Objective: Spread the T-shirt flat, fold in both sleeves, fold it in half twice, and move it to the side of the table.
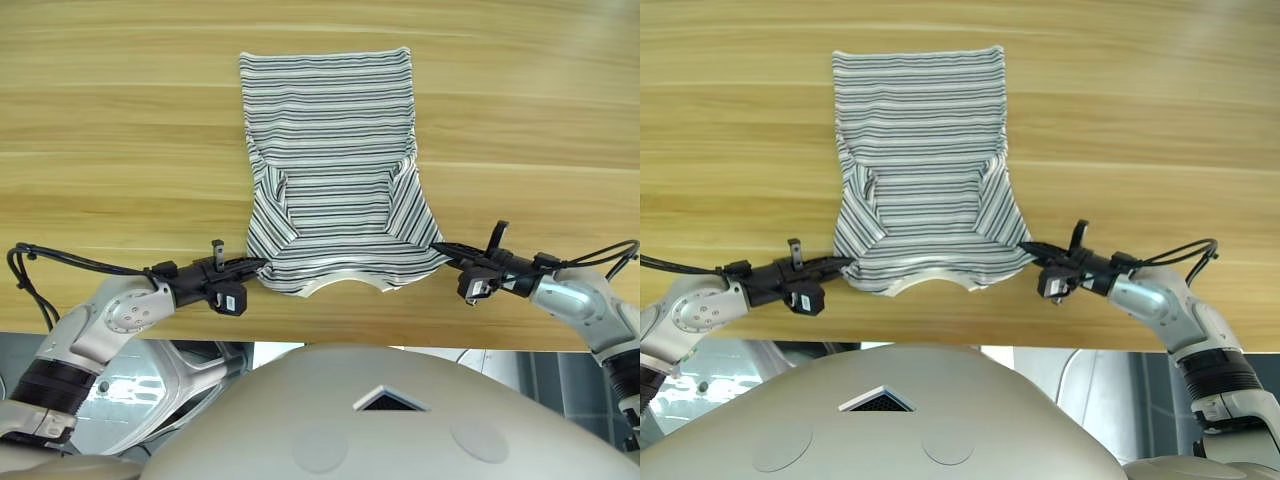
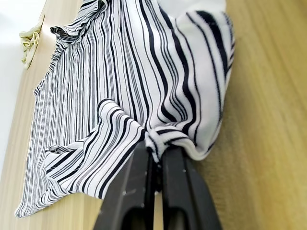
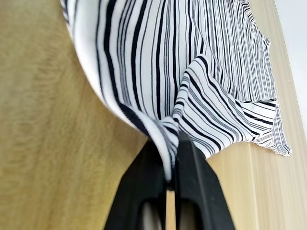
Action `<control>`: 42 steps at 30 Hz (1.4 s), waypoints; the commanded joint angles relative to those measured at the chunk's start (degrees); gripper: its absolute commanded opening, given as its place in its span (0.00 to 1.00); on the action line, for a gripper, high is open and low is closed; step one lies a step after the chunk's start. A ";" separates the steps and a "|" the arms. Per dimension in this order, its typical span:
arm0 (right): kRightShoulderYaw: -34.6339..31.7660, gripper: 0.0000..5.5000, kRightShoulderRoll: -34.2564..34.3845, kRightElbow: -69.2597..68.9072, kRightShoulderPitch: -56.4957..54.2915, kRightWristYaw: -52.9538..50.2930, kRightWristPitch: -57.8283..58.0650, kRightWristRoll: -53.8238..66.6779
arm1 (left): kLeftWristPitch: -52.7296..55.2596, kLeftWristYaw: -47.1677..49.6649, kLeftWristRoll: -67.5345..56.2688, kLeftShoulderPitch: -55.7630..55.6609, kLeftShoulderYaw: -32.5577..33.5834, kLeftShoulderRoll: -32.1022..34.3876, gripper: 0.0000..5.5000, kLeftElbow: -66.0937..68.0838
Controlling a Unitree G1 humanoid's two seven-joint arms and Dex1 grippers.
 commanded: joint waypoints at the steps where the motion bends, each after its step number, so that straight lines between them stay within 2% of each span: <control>1: 0.54 0.00 -0.07 0.34 0.82 0.93 0.86 -1.31 | 1.58 -0.96 2.87 -0.07 -1.24 -0.14 0.00 2.92; 7: -1.07 0.00 -0.34 0.24 0.14 -0.05 0.57 -0.36 | 0.90 -0.28 1.64 -0.33 -0.11 0.24 0.00 3.42; 11: -4.18 0.00 -1.41 -2.64 0.38 0.12 1.66 2.51 | 0.85 -0.38 -6.60 0.17 1.87 -1.03 0.00 -2.20; 15: -4.78 0.00 -5.60 -6.70 8.07 4.04 1.36 4.60 | 0.69 -0.86 -10.66 7.38 2.24 -0.54 0.00 -8.18; 18: -8.30 0.00 -8.05 -13.39 16.14 5.01 1.41 7.26 | 1.30 -0.35 -10.87 15.56 4.43 0.06 0.00 -13.85; 22: -12.70 0.00 -7.74 -21.14 24.88 5.19 2.33 10.98 | 2.06 0.18 -13.68 24.46 8.79 -0.32 0.00 -20.07; 25: -14.16 0.00 -6.84 -22.89 25.85 5.79 3.31 13.05 | 2.01 -0.10 -14.45 26.61 10.76 -0.81 0.00 -20.23; 28: -12.31 0.00 -3.57 -21.13 16.04 6.14 6.13 16.93 | 2.72 -0.90 -21.47 17.76 10.63 -3.43 0.00 -15.13; 31: -8.60 0.00 5.94 -11.86 -1.52 5.18 10.89 19.33 | 6.99 -0.95 -26.86 2.82 7.83 -11.58 0.00 -6.13; 34: -7.45 0.00 13.93 -2.38 -14.34 3.59 14.68 20.56 | 10.61 -0.33 -29.68 -8.37 7.37 -18.56 0.00 1.86; 39: -7.64 0.00 24.01 13.87 -31.07 -0.28 18.70 20.10 | 14.86 2.78 -32.44 -26.91 9.99 -28.60 0.00 19.05; 42: -7.21 0.00 27.00 21.90 -37.07 -1.96 18.06 18.33 | 14.64 4.41 -31.80 -31.54 11.44 -31.21 0.00 24.89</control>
